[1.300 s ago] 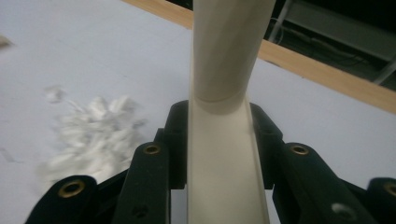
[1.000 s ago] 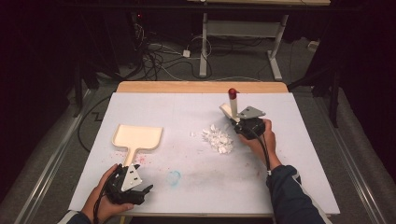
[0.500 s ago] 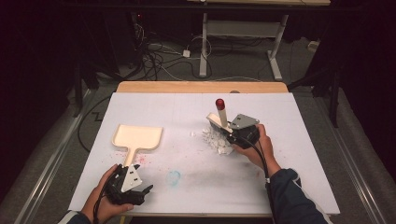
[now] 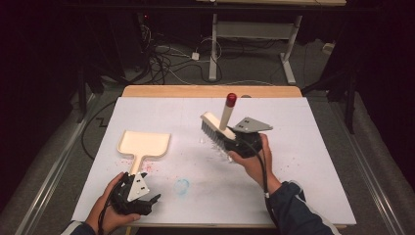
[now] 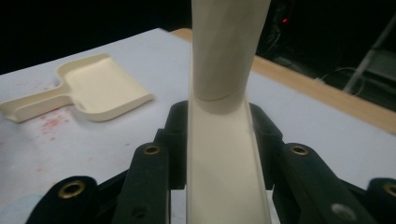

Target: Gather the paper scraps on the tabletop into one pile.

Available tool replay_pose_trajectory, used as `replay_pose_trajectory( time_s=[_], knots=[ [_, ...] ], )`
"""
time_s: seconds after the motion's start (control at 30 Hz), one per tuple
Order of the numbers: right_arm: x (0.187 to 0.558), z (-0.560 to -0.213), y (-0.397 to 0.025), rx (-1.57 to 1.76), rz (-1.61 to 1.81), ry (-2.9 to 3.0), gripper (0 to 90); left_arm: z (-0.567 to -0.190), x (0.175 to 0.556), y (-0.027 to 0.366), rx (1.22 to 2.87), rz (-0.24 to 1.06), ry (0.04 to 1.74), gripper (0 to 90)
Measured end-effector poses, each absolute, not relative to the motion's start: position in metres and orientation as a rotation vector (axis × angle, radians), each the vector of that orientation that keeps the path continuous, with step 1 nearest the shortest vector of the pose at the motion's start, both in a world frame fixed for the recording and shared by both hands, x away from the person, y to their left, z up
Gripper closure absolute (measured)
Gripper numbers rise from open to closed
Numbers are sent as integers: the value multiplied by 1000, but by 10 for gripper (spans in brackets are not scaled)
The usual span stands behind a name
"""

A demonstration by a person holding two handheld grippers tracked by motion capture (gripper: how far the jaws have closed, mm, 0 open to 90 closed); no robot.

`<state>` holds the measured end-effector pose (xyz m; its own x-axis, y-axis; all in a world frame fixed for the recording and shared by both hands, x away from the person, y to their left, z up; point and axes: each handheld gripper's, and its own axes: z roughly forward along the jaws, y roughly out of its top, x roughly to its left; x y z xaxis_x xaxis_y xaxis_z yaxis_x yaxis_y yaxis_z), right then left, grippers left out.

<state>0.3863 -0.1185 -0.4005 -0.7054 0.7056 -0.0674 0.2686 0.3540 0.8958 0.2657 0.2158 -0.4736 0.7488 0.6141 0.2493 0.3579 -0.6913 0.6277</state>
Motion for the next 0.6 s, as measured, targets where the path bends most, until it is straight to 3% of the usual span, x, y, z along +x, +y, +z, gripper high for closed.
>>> replay_pose_trajectory(
  time_s=[0.3,0.6],
  knots=[
    [391,-437,-66,958,1203,2220,673,-474,266,216,2388,608,732,192],
    [404,-440,-89,1159,1090,2126,672,-474,266,217,2387,612,727,192]
  ],
)
